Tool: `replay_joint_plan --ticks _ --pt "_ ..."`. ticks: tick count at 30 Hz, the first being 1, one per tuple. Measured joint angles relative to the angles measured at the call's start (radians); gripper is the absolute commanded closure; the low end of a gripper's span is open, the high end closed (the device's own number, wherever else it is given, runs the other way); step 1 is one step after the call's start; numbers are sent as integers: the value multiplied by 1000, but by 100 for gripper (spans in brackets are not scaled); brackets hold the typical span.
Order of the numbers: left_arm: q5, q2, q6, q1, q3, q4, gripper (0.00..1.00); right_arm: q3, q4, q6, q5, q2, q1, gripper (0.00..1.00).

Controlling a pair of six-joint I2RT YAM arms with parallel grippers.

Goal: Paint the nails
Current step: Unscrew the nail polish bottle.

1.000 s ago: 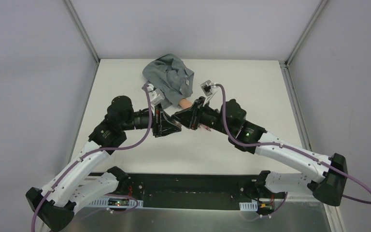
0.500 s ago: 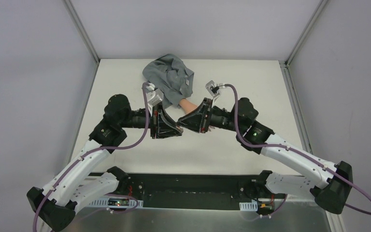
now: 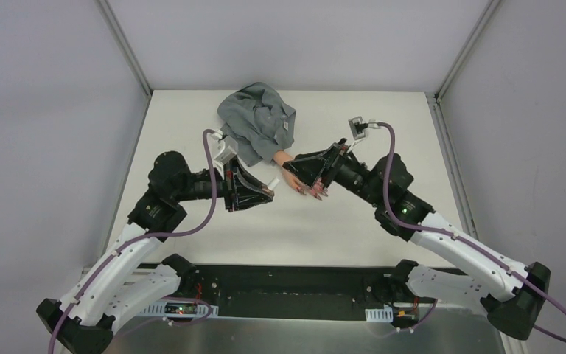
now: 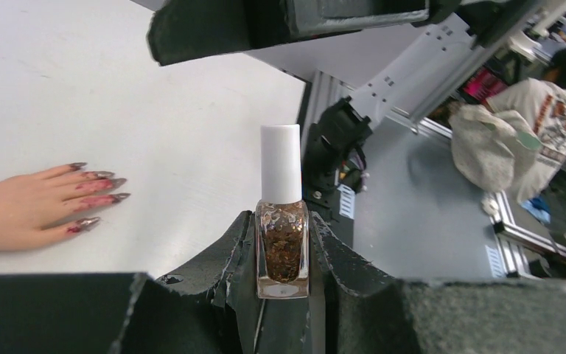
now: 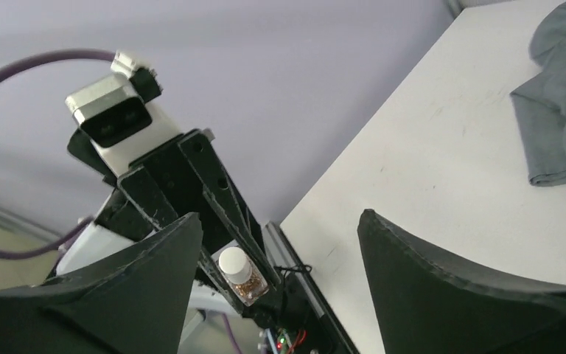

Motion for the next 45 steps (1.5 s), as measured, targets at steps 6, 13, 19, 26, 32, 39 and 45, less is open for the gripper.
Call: replay_joint_plan --ticks 6,13,19,26,32,39,45 --pt "-181 -26 18 0 -30 -10 100 2 -27 69 177 31 45 16" --pt "-329 -19 18 0 -49 -41 100 43 -71 105 305 110 149 35" --pt "-363 -15 18 0 -50 -41 100 93 -74 132 348 164 161 40" --pt "-363 -1 18 0 -50 -41 100 136 -99 148 370 216 172 48" --pt "-363 1 18 0 -50 -41 100 142 -110 156 374 237 177 56" --pt "-362 7 18 0 -50 -41 100 144 -116 158 378 258 177 78" --pt "-354 29 14 1 -50 -39 70 161 -145 136 400 274 176 100"
